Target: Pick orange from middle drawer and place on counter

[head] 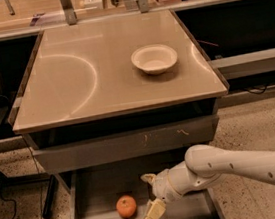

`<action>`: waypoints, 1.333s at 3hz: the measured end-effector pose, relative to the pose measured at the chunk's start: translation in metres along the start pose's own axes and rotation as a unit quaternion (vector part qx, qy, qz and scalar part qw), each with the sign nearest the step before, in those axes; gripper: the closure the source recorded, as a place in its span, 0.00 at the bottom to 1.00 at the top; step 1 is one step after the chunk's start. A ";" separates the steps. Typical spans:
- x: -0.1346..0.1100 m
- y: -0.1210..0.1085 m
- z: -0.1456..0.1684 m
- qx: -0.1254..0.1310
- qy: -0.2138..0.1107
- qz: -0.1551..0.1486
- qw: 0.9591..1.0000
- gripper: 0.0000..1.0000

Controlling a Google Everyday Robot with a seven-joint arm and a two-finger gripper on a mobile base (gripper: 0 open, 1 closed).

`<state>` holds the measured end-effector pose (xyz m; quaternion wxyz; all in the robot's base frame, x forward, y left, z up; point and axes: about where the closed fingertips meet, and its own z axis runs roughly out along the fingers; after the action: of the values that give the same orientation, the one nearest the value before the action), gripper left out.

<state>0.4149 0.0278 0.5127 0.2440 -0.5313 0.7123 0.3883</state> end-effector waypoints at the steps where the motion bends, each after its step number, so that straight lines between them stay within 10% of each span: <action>1: 0.008 -0.005 0.017 -0.008 -0.006 -0.003 1.000 0.00; 2: 0.020 -0.055 0.067 0.008 -0.025 -0.034 0.999 0.00; 4: 0.029 -0.057 0.084 0.000 -0.036 -0.033 0.999 0.00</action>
Offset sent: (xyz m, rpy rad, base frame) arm 0.0548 0.0467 -0.0833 0.0514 -0.0917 0.0296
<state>0.4545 0.0719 0.4254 0.2821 -0.5405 0.6852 0.3986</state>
